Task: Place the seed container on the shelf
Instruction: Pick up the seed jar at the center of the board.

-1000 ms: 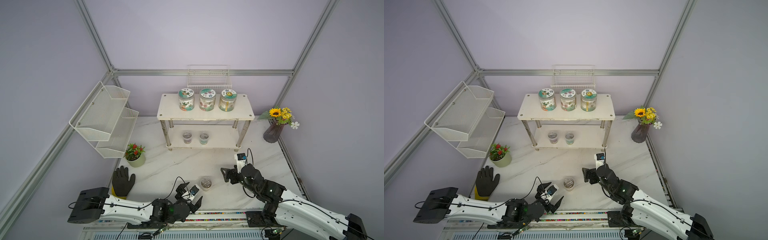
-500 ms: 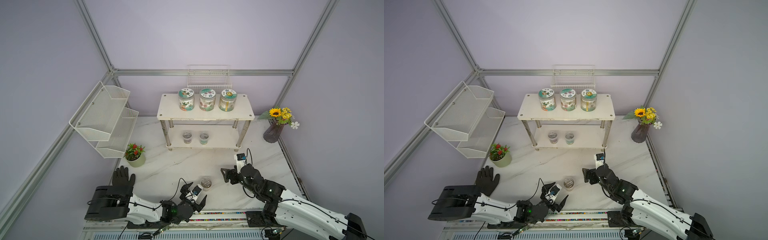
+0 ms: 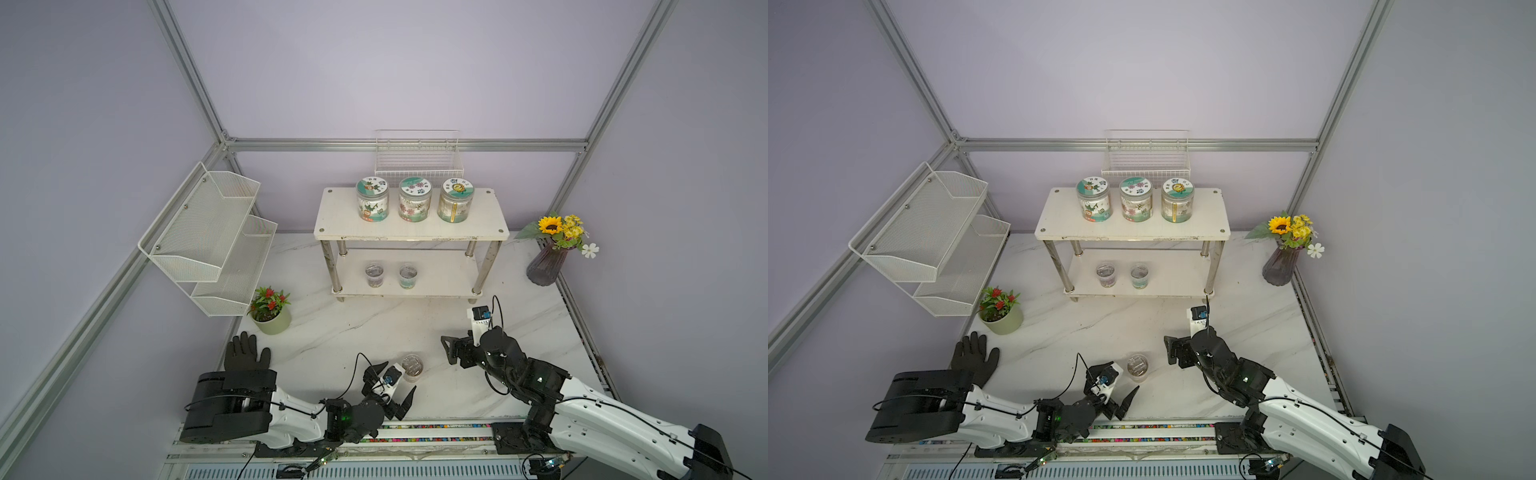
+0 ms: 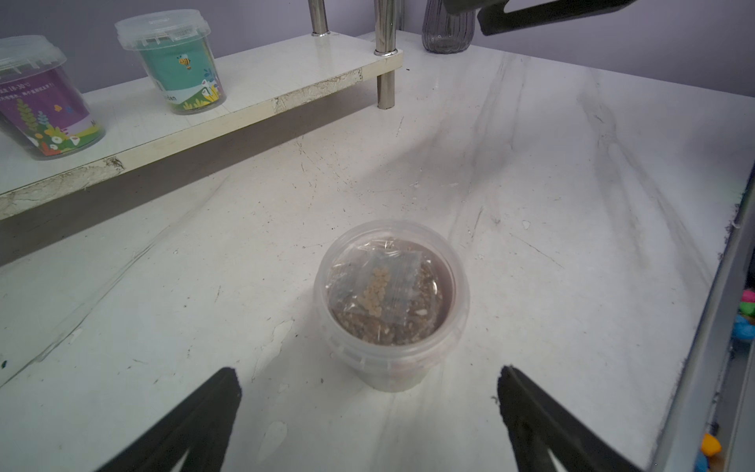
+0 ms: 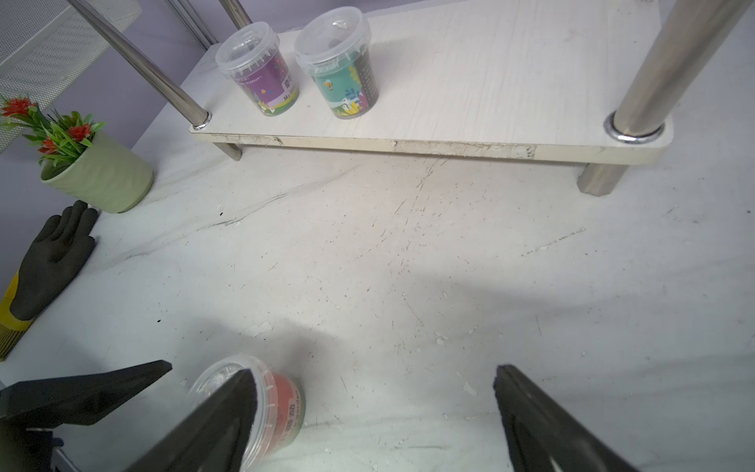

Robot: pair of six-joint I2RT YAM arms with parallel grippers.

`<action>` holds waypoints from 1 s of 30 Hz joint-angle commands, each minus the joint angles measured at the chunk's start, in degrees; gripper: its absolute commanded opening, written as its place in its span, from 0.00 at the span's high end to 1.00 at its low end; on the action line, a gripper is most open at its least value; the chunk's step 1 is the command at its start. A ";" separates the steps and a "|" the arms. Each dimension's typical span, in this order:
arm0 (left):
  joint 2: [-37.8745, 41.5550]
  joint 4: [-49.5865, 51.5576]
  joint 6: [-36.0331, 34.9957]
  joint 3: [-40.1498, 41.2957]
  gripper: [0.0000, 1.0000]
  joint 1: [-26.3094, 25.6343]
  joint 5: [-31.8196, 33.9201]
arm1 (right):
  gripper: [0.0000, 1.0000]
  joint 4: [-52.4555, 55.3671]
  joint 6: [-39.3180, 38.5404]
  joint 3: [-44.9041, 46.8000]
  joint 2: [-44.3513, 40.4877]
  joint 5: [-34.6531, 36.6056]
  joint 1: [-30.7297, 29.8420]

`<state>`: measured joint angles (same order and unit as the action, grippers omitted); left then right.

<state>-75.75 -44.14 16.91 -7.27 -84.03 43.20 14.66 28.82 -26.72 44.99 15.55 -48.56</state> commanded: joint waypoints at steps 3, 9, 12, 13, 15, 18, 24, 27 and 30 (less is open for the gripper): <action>-0.37 -2.82 -0.67 -0.99 0.01 1.54 -3.56 | 0.06 -0.22 -1.12 -1.50 0.53 0.61 -0.31; -4.24 -6.02 0.08 -0.91 0.00 2.82 -5.91 | 0.06 -0.24 -1.13 -1.53 0.62 0.37 -0.31; -8.06 -8.90 0.40 -0.99 0.00 3.80 -7.14 | 0.06 -0.18 -1.04 -1.49 0.62 0.27 -0.31; -9.24 -10.28 0.44 -0.99 0.00 4.23 -7.55 | 0.06 -0.05 -1.00 -1.59 0.57 0.22 -0.27; -11.27 -12.99 0.34 -1.04 0.00 4.89 -8.15 | 0.06 0.18 -0.96 -1.77 0.56 0.18 -0.31; -14.61 -17.14 0.17 -1.08 0.00 6.05 -9.13 | 0.06 0.63 -0.96 -1.98 0.32 0.27 -0.31; -21.03 -24.33 -0.21 -2.09 0.00 7.58 -11.18 | 0.06 1.34 -1.13 -2.11 -0.24 0.62 -0.31; -24.19 -29.41 -0.01 -1.92 0.00 8.08 -11.62 | 0.06 1.70 -1.22 -2.20 -0.31 0.80 -0.31; -26.82 -33.17 0.00 -1.70 0.00 8.60 -11.98 | 0.06 1.91 -1.31 -2.33 -0.37 0.88 -0.31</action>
<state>-101.03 -69.23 16.95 -8.51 -76.07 32.32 15.14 28.14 -27.14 45.43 15.59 -48.56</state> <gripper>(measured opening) 0.995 0.943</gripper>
